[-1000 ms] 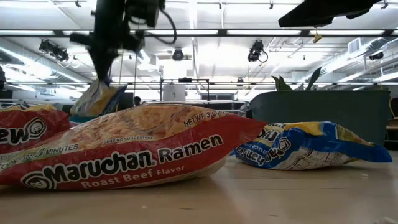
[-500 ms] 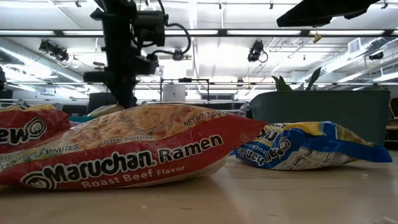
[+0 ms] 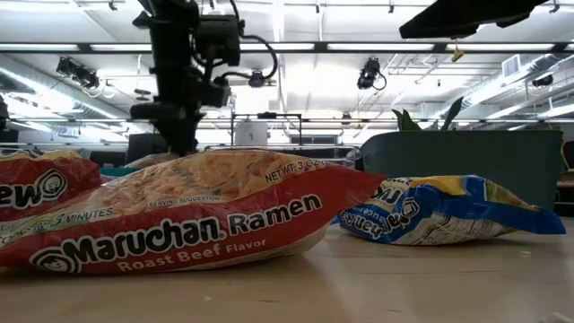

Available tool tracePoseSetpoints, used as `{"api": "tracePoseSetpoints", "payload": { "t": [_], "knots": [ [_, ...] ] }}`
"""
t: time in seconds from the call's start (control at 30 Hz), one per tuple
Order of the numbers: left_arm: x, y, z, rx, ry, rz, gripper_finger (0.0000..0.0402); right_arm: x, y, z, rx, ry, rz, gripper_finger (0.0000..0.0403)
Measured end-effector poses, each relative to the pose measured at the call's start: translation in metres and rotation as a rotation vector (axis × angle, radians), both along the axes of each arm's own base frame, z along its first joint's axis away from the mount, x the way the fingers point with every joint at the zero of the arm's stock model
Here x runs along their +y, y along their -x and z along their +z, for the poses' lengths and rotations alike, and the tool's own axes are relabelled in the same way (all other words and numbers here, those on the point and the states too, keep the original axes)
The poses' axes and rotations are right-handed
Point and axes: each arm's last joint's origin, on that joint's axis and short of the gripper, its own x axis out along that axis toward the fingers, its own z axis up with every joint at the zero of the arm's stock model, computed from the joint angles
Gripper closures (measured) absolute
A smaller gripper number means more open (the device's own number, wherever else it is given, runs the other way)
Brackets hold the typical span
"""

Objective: Sort Maruchan noodles
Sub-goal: Put the blue noodle pack into the blue bin

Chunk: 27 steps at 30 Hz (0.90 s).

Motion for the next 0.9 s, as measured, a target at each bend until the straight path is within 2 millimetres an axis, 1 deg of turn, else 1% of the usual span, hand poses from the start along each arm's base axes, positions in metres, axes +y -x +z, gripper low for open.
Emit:
{"api": "tracePoseSetpoints", "payload": {
  "t": [0.1,0.2,0.27,0.33,0.4,0.47,0.57,0.67,0.77,0.9],
  "knots": [
    [0.0,-0.004,0.019,-0.02,-0.037,0.04,0.0228,0.0,0.0,0.0,0.001,-0.001,0.002,0.0235],
    [-0.001,-0.011,0.047,-0.103,-0.066,0.135,0.0201,0.0,0.0,0.0,0.001,-0.001,0.003,0.0235],
    [-0.005,-0.018,0.068,-0.205,-0.003,0.183,0.0196,0.0,0.0,0.0,0.001,-0.001,0.003,0.0235],
    [-0.011,-0.027,0.084,-0.326,0.118,0.187,0.0196,0.0,0.0,0.0,0.002,-0.001,0.002,0.0235],
    [-0.024,-0.038,0.091,-0.443,0.225,0.162,0.0201,0.0,0.0,0.0,0.001,-0.001,0.002,0.0235],
    [-0.04,-0.048,0.094,-0.527,0.279,0.128,0.0207,0.0,0.0,0.0,0.001,-0.001,0.002,0.0235],
    [-0.07,-0.067,0.088,-0.596,0.303,0.045,0.0215,0.0,0.0,0.0,0.002,-0.001,0.002,0.0235],
    [-0.101,-0.086,0.071,-0.62,0.295,-0.001,0.0218,0.0,0.0,0.0,0.001,-0.003,0.001,0.0235],
    [-0.124,-0.102,0.047,-0.602,0.334,-0.01,0.0219,0.0,0.0,0.0,0.0,-0.004,0.002,0.0235],
    [-0.142,-0.12,0.011,-0.562,0.411,-0.005,0.0219,0.0,-0.001,0.001,-0.004,-0.001,0.003,0.0235]
  ]
}}
